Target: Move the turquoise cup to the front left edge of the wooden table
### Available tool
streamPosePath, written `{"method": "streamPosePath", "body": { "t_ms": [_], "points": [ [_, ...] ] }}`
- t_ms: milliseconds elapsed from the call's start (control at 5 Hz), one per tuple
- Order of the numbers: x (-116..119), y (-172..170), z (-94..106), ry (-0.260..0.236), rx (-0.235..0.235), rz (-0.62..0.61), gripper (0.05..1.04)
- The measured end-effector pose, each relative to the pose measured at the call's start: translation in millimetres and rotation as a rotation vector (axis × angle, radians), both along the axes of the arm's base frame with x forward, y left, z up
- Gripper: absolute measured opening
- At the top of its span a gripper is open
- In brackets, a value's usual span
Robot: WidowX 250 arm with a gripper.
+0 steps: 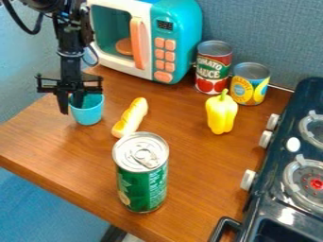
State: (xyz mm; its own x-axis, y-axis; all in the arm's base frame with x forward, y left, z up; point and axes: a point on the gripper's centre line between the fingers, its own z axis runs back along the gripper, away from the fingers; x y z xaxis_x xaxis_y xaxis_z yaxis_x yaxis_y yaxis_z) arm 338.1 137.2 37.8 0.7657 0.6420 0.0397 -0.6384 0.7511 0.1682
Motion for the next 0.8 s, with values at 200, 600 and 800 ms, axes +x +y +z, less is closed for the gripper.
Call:
{"method": "streamPosePath", "body": {
  "t_ms": [200,600,800],
  "points": [
    [-1,-4,7.1,-0.02,0.001,-0.026,0.111],
    [-7,-14,47.2,-0.061,-0.075,-0.378,0.094],
    [-37,3,58.3,-0.017,-0.122,-0.452,0.094]
  ]
}}
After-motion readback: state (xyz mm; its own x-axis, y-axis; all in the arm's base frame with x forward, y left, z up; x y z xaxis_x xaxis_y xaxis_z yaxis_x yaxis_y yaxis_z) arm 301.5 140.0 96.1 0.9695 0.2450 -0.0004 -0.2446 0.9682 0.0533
